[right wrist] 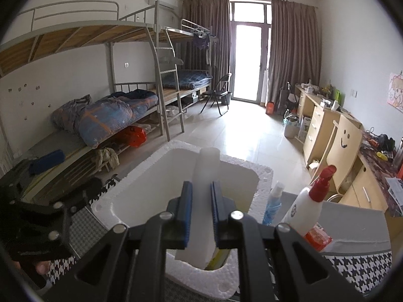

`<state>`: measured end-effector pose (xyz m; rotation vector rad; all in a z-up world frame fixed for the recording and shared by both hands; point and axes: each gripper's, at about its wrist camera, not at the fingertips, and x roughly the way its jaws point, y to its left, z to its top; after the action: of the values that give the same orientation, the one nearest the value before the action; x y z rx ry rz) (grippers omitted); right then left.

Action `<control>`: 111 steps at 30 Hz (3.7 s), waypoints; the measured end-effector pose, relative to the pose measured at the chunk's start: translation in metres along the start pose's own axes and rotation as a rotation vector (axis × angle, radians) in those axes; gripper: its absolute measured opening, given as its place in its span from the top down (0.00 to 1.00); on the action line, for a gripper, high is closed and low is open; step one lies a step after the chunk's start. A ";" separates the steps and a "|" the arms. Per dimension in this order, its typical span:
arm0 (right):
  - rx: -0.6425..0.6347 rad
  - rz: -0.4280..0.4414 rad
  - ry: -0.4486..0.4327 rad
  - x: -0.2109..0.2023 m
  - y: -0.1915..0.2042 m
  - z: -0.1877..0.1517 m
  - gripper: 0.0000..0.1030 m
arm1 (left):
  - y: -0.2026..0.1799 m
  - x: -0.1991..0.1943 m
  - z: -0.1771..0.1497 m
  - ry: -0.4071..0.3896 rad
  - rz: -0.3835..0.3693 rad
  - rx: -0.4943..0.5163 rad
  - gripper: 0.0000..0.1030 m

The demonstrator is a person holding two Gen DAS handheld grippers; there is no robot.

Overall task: Organize soft objects
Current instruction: 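Lower the white foam stick into the foam box and open the right tool, then withdraw both open tools from the foam box back over the table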

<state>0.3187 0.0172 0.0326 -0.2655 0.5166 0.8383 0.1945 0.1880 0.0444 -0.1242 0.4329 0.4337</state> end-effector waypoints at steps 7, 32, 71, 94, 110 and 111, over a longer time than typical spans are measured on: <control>0.023 -0.019 0.049 0.019 -0.001 -0.003 0.75 | 0.004 0.002 -0.002 0.001 0.019 0.004 0.02; 0.042 -0.044 0.004 -0.021 -0.002 -0.008 0.27 | -0.004 -0.015 -0.003 -0.040 0.010 0.021 0.01; 0.051 -0.050 -0.161 -0.107 0.001 -0.045 0.16 | -0.031 -0.096 -0.015 -0.154 -0.047 0.035 0.01; 0.059 -0.064 -0.246 -0.136 0.001 -0.074 0.16 | -0.039 -0.121 -0.038 -0.231 -0.082 0.027 0.01; 0.094 -0.069 -0.286 -0.148 -0.004 -0.104 0.16 | -0.050 -0.131 -0.060 -0.261 -0.074 0.033 0.01; 0.095 -0.066 -0.286 -0.148 -0.004 -0.106 0.16 | -0.049 -0.132 -0.061 -0.261 -0.078 0.032 0.01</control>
<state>0.2050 -0.1241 0.0223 -0.0722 0.2774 0.7695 0.0851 0.0808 0.0476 -0.0517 0.1772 0.3604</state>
